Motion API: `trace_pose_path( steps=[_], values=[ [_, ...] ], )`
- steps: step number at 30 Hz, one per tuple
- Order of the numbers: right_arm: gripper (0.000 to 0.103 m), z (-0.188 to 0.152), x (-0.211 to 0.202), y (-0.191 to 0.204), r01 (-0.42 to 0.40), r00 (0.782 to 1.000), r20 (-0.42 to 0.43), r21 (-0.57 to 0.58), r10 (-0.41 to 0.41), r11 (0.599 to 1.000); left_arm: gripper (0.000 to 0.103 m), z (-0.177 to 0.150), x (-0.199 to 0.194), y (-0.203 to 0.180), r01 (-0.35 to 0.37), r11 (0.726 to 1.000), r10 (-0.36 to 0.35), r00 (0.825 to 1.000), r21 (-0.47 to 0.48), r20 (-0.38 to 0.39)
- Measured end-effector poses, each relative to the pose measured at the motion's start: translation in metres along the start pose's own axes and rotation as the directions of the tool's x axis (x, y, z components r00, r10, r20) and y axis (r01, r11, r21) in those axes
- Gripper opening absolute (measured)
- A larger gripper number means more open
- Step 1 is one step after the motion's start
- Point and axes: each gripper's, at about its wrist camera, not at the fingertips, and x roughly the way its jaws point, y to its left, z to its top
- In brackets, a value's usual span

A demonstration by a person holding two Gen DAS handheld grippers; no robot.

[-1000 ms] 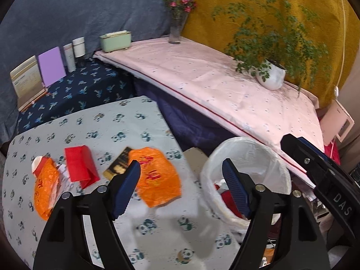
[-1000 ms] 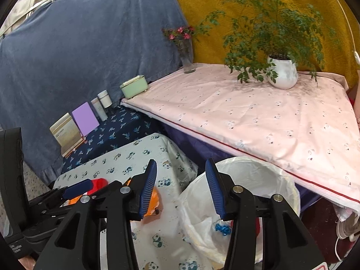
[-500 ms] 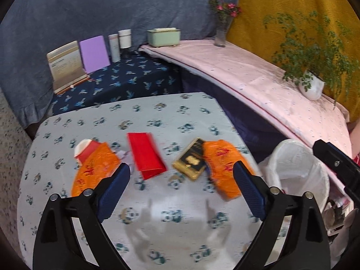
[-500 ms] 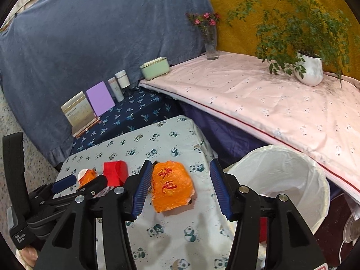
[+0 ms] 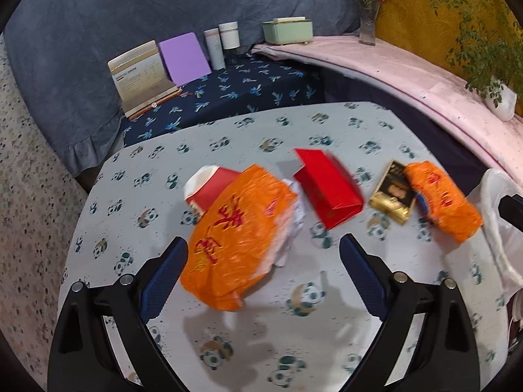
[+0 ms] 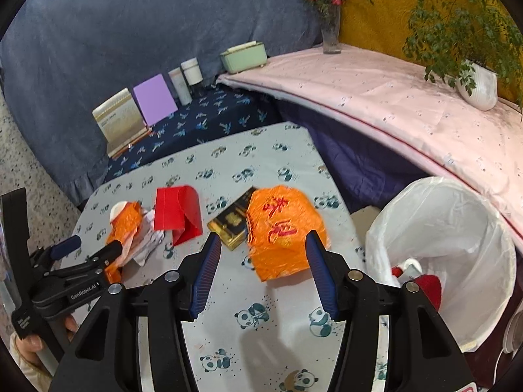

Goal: Collect trash
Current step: 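Grasp an orange plastic bag with the left tool while the right tool grasps another orange bag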

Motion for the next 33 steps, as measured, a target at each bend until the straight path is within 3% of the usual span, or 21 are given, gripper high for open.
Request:
trace_pose_path(
  steps=[11,13,14,25,30,33],
  values=[
    [0.053,-0.02,0.037,-0.006,0.012,0.996,-0.09,0.03,-0.009,0.999,0.086,-0.021,0.032,0.02,0.037,0.999,-0.037,0.998,0.011,-0.051],
    [0.053,-0.022,0.041,-0.008,0.013,0.995,-0.097,0.044,-0.008,0.999,0.071,-0.023,0.036,0.022,0.059,0.998,-0.058,0.996,0.01,-0.069],
    [0.053,-0.022,0.042,-0.01,0.012,0.995,-0.1,0.051,-0.007,0.999,0.07,-0.024,0.037,0.023,0.071,0.997,-0.071,0.994,-0.003,-0.082],
    [0.053,-0.017,0.061,-0.03,-0.049,0.989,-0.125,0.186,0.073,0.981,0.023,-0.025,0.026,0.022,0.14,0.988,-0.146,0.983,-0.06,-0.113],
    [0.053,-0.012,0.067,-0.03,-0.062,0.989,-0.12,0.214,0.089,0.975,0.017,-0.023,0.016,0.017,0.16,0.985,-0.168,0.979,-0.068,-0.116],
    [0.037,-0.01,0.069,-0.031,-0.06,0.989,-0.121,0.219,0.088,0.974,0.013,-0.021,0.011,0.016,0.171,0.982,-0.179,0.977,-0.078,-0.116]
  ],
)
